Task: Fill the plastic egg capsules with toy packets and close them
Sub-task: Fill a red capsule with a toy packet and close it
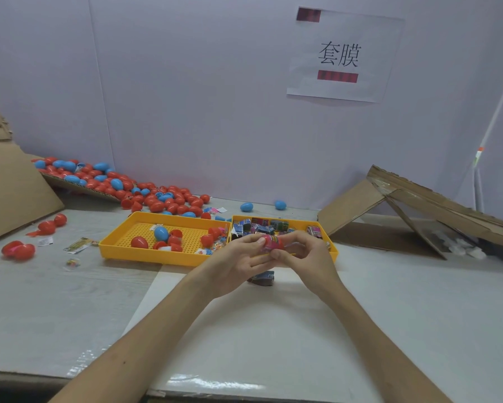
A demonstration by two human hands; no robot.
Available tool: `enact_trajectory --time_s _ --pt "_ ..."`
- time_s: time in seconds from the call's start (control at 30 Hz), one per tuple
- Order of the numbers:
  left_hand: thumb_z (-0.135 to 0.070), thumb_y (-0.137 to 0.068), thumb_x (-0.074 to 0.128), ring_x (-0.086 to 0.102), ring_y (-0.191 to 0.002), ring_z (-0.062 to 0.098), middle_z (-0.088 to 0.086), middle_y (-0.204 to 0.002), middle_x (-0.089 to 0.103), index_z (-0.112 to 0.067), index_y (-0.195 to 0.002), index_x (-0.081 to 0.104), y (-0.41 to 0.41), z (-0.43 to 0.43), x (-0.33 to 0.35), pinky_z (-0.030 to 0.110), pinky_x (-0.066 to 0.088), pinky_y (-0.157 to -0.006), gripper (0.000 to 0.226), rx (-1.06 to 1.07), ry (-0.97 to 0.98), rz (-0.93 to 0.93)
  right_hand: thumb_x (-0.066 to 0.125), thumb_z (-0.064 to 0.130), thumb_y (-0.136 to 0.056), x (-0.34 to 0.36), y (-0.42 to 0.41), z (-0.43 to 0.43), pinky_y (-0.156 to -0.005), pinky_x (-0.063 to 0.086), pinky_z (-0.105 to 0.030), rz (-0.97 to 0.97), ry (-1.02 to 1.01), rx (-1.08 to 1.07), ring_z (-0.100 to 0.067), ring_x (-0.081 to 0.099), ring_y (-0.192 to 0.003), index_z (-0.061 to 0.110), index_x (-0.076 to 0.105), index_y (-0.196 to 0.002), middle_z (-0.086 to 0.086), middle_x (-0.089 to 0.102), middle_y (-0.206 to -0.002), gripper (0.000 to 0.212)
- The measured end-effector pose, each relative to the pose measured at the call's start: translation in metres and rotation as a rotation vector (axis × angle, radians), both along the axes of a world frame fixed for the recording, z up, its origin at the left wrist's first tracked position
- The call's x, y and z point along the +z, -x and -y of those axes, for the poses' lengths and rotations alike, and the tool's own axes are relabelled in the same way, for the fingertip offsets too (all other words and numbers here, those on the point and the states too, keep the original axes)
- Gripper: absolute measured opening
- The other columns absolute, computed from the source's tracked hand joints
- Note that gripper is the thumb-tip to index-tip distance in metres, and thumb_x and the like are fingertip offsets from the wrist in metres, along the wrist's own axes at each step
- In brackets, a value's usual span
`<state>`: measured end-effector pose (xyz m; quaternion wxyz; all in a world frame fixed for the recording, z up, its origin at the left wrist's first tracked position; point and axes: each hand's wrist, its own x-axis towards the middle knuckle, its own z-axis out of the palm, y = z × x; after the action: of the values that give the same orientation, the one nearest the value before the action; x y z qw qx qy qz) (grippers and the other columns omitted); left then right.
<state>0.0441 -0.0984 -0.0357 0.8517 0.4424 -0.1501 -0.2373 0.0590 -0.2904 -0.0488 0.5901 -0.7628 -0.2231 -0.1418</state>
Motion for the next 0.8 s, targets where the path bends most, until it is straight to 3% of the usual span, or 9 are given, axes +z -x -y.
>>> enact_trajectory --time_s 0.23,0.33,0.4,0.5,0.67,0.8 --pt "-0.012 -0.094 0.064 0.063 -0.126 0.03 0.019 -0.134 0.065 0.0 -0.136 0.052 -0.0013 -0.0011 -0.001 0.033 0.056 -0.096 0.046 -0.007 0.008 -0.006 0.083 0.009 -0.08 -0.0006 -0.0006 0.0026 -0.08 0.062 -0.033 -0.005 -0.02 0.023 -0.017 0.075 -0.091 0.019 0.075 -0.095 0.002 0.078 -0.094 0.02" --pt "-0.012 -0.092 0.067 0.063 -0.125 0.031 0.019 -0.133 0.065 -0.001 -0.136 0.051 -0.0025 -0.0011 -0.0005 0.034 0.057 -0.096 0.048 0.014 0.001 -0.007 0.082 0.021 -0.08 0.0029 0.0022 0.0027 -0.081 0.061 -0.035 -0.032 -0.025 0.04 -0.016 0.074 -0.092 0.017 0.074 -0.098 0.002 0.077 -0.096 0.02" --pt "-0.009 -0.091 0.068 0.065 -0.123 0.032 0.019 -0.131 0.067 -0.004 -0.134 0.052 -0.0036 -0.0011 -0.0003 0.034 0.057 -0.095 0.046 0.026 0.002 -0.02 0.079 0.033 -0.078 0.0046 0.0041 0.0026 -0.085 0.061 -0.046 -0.094 -0.093 0.065 -0.023 0.075 -0.093 0.013 0.073 -0.101 -0.004 0.077 -0.095 0.031" --pt "-0.002 -0.093 0.065 0.064 -0.123 0.033 0.02 -0.131 0.067 -0.006 -0.134 0.053 -0.0038 -0.0009 -0.0007 0.034 0.058 -0.093 0.043 0.014 0.007 -0.028 0.079 0.034 -0.077 0.0053 0.004 0.0039 -0.087 0.059 -0.054 -0.134 -0.156 0.061 -0.029 0.075 -0.092 0.009 0.073 -0.101 -0.011 0.077 -0.092 0.035" --pt "-0.003 -0.091 0.067 0.064 -0.123 0.033 0.019 -0.13 0.067 -0.006 -0.134 0.053 -0.0027 -0.0008 -0.0004 0.032 0.058 -0.091 0.045 0.006 0.006 -0.029 0.081 0.025 -0.076 0.0054 0.0017 0.0058 -0.084 0.06 -0.052 -0.195 -0.248 0.111 -0.04 0.071 -0.099 0.012 0.077 -0.093 -0.02 0.074 -0.1 0.022" --pt "-0.001 -0.086 0.07 0.066 -0.121 0.033 0.018 -0.127 0.069 -0.008 -0.129 0.059 -0.0041 0.0002 -0.0008 0.033 0.059 -0.089 0.044 0.014 0.007 -0.013 0.078 0.026 -0.08 0.0069 0.0028 0.0063 -0.085 0.059 -0.052 -0.226 -0.281 0.164 -0.038 0.071 -0.099 0.009 0.075 -0.098 -0.02 0.074 -0.102 0.025"
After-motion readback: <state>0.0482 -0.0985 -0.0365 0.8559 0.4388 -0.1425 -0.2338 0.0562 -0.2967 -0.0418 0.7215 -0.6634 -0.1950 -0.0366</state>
